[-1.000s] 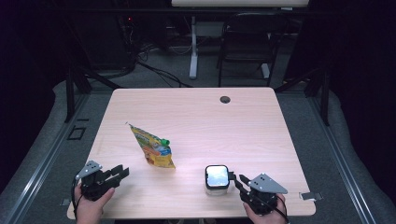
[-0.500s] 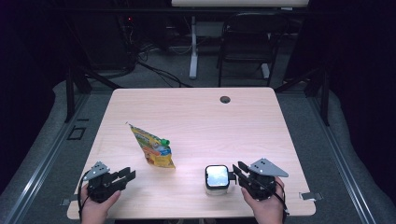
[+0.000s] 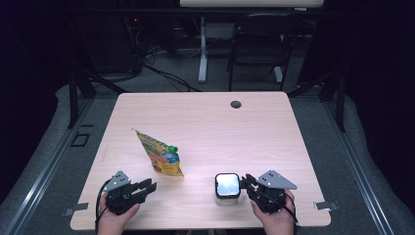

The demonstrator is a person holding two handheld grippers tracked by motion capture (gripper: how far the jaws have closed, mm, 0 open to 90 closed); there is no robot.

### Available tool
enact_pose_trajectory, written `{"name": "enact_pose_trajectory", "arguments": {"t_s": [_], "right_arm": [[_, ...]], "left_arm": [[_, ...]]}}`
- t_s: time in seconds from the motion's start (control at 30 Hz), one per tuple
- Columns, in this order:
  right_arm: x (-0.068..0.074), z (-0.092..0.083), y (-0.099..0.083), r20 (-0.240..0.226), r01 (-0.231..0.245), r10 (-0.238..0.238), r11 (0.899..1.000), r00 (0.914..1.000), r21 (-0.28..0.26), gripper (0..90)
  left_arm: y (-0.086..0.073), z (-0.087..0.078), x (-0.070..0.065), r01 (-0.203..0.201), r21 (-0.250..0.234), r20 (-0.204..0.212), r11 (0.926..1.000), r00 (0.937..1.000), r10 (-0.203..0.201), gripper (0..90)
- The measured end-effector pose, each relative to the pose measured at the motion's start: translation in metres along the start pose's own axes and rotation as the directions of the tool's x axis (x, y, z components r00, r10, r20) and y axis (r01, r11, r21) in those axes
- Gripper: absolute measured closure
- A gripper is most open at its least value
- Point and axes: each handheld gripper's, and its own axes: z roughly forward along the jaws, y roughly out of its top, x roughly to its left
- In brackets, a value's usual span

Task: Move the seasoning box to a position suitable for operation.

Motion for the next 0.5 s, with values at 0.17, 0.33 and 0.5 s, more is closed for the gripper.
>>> {"name": "enact_pose_trajectory", "arguments": {"t_s": [0.17,0.33,0.5], "right_arm": [[-0.0023,0.0020,-0.0026,-0.023,-0.036,0.036,0.999,0.9991,0.012,79.8],[0.0006,0.0052,-0.0027,-0.026,-0.023,0.023,0.999,0.9994,0.022,80.7],[0.0012,0.0075,-0.0039,-0.018,-0.014,0.014,0.999,0.9997,0.039,81.5]], "left_arm": [[-0.0015,0.0033,-0.0038,-0.017,0.013,0.017,0.9998,0.9997,0.017,68.2],[-0.0022,0.0037,-0.0043,-0.016,0.015,0.014,0.9997,0.9998,0.016,68.0],[-0.0028,0.0020,-0.0038,-0.023,0.013,0.014,0.9997,0.9997,0.022,67.9]]}}
